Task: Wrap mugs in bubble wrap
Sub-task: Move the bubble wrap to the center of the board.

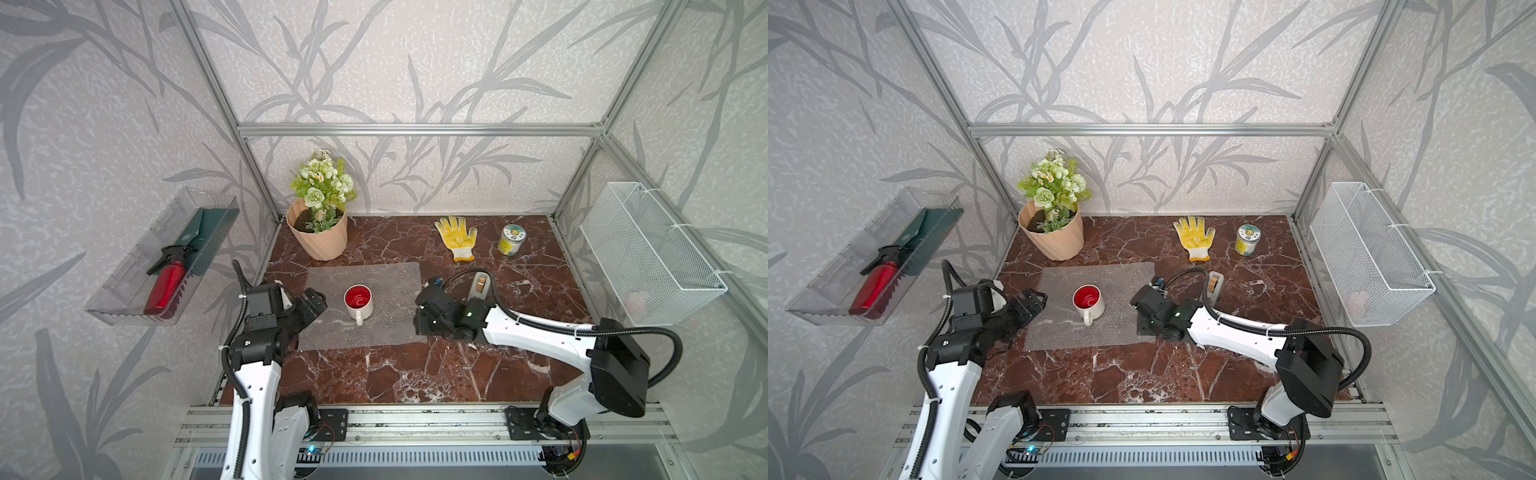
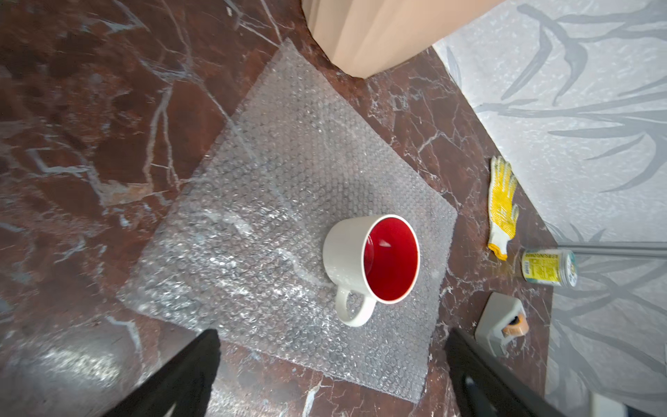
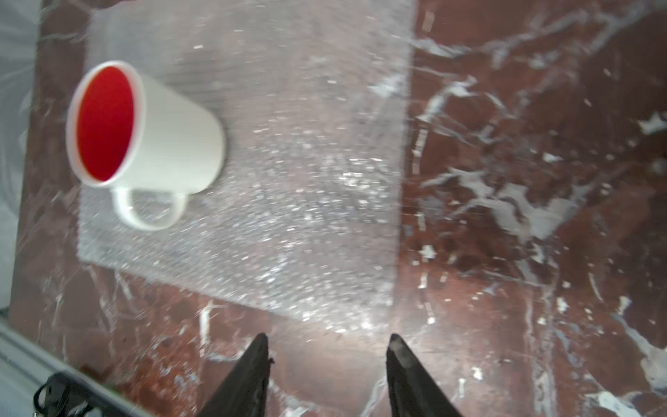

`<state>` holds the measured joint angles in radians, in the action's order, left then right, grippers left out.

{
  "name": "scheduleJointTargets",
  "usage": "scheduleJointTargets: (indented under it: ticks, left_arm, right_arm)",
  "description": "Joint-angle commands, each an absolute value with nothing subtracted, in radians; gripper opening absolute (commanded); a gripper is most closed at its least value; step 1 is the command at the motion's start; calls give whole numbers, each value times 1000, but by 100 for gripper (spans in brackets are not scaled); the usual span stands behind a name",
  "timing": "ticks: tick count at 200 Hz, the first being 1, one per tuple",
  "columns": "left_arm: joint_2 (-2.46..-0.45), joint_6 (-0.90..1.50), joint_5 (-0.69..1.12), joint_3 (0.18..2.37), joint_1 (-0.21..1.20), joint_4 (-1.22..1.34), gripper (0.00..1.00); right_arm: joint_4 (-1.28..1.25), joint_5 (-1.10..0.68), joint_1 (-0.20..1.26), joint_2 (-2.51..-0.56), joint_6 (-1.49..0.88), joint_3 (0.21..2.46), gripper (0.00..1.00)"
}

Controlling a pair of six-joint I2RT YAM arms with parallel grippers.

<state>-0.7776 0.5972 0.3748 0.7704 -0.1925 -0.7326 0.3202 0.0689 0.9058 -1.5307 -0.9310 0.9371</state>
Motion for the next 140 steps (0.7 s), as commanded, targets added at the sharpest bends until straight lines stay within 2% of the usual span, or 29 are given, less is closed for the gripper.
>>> scheduleJointTargets:
  ticks: [1, 43, 91, 140]
  left_arm:
    - [-812, 557, 468, 812, -142, -662, 99]
    - [-876, 564, 329, 859, 101, -626, 99]
    - [-885, 590, 367, 852, 135, -562, 99]
    - [-891, 575, 352, 864, 137, -576, 99]
  right_arm:
    - [52, -240, 802, -1545, -974, 805, 50]
    - [39, -313, 719, -1591, -906, 789, 47]
    - [-15, -357, 680, -1695, -919, 799, 41]
    - [-155, -426, 680, -1797, -986, 775, 41]
